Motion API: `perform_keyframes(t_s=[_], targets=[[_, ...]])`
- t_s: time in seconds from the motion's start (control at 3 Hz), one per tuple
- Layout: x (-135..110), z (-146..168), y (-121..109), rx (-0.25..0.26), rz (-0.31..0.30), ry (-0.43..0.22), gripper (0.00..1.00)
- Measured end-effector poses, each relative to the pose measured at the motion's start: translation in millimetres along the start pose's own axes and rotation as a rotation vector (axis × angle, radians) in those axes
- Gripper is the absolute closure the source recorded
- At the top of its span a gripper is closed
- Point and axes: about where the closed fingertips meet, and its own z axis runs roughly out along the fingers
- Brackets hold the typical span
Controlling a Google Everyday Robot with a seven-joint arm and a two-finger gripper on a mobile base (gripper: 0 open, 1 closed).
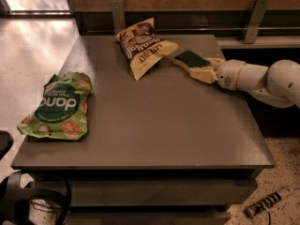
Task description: Move sponge near green rice chip bag
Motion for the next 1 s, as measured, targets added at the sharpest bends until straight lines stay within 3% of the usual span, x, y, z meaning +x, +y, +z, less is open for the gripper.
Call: perform_keyframes(t_s=[0.33, 1.0], targets=[[-1.7, 1.4, 0.6, -0.005, -0.001, 0.001, 1.0], [-32.4, -25.9, -6.4, -0.008, -0.043, 0.032, 1.0]])
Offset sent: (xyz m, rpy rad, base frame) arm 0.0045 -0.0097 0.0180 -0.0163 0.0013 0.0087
